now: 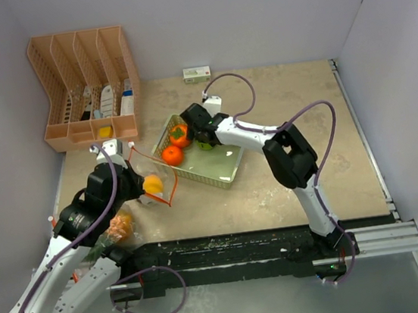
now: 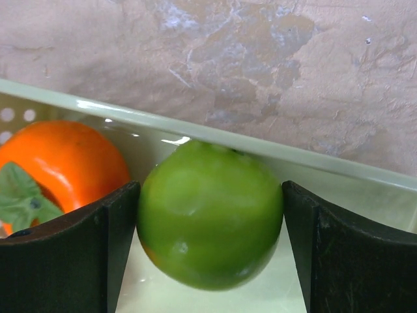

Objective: Place the food in the zip-top bag and seal the zipper
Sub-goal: Pick up the fake fruit from the bin, then place the fake fruit in the zipper food storage bag.

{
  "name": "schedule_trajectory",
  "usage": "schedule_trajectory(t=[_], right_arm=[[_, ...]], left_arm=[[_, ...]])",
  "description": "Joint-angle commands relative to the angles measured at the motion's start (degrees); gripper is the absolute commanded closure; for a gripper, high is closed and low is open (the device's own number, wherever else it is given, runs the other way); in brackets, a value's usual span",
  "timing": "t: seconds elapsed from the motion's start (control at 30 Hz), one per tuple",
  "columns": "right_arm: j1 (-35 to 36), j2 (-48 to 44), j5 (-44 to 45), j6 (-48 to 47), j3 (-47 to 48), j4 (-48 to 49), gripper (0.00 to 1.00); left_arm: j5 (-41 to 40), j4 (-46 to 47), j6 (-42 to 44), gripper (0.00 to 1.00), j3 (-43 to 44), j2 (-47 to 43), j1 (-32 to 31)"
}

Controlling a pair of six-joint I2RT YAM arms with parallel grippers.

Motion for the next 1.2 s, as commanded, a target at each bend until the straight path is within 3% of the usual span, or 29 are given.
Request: schedule_trajectory(t=[0.0, 0.17, 0.3, 0.37, 0.6, 0.83, 0.9, 1.03, 1.17], right_arm=[[-0.4, -0.2, 1.6, 0.8, 0.6, 0.6, 0.11], [-0.6, 0.9, 0.3, 0.9, -0.1, 0.7, 0.11], [-0.6, -0.6, -0.1, 0.4, -2.0, 1.4, 0.48], [-0.6, -2.1, -0.6, 0.2, -3.2, 1.5, 0.57], [-0.3, -14.5, -2.5, -1.8, -11.4, 3.1, 0.59], [6.1, -35.8, -15.1, -10.4, -25.6, 18.3, 0.6], [8.8, -40.6, -23.1, -12.4, -29.5, 26.3, 0.61], [12.7, -44.0, -39.4, -14.0, -34.2, 38.3, 0.61], [17.0, -42.1, -40.8, -16.7, -34.4, 40.5, 0.61]], left_arm=[[-0.1, 1.5, 1.3, 1.0, 2.5, -0.6, 0.0], [-0.3, 1.2, 1.0, 1.0, 2.2, -0.5, 0.0], [-0.4, 1.0, 0.8, 1.0, 2.1, -0.6, 0.0], [-0.4, 1.1, 0.7, 1.0, 2.0, -0.6, 0.0], [-1.1, 1.6, 0.6, 1.0, 1.3, -0.2, 0.0], [-0.6, 2.3, -0.2, 1.0, 1.5, 1.0, 0.0], [-0.7, 2.3, 0.0, 1.0, 1.8, 1.5, 0.0], [-1.4, 1.8, 0.3, 1.0, 3.0, 2.5, 0.0], [-1.6, 1.7, 0.0, 1.0, 3.6, 2.5, 0.0]])
